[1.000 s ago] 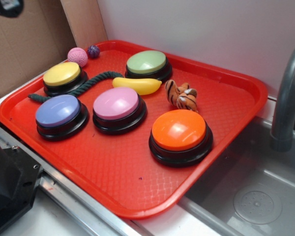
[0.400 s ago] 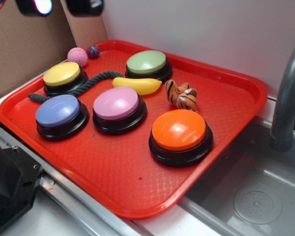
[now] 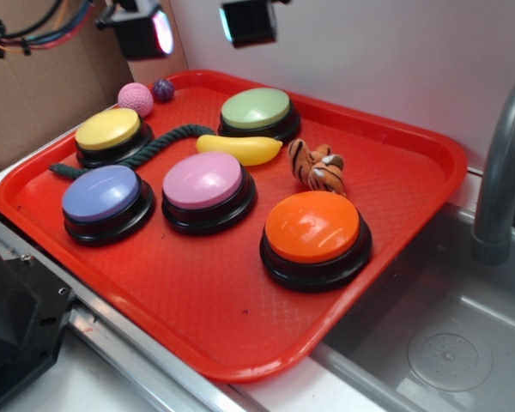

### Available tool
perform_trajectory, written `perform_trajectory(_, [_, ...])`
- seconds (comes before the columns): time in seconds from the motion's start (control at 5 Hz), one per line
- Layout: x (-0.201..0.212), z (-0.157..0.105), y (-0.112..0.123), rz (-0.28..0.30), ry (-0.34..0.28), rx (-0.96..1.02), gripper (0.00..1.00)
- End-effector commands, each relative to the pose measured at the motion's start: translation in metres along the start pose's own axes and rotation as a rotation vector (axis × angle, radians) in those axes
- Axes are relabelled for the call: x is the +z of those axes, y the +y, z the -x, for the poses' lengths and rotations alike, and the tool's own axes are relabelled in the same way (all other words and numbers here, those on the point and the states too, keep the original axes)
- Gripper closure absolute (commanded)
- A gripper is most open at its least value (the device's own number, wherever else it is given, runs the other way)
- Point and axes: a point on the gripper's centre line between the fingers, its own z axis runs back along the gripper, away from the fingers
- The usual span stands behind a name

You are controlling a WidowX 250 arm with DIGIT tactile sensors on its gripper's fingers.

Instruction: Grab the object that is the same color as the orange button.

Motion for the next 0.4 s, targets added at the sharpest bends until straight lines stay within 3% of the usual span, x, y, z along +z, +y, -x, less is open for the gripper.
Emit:
perform_trajectory(0.0, [-0.029, -0.034, -0.033, 0.116, -0.075, 0.158, 0.0])
perform_trajectory(0.2, [-0.057, -0.047, -0.046, 0.133, -0.051, 0.186, 0.0])
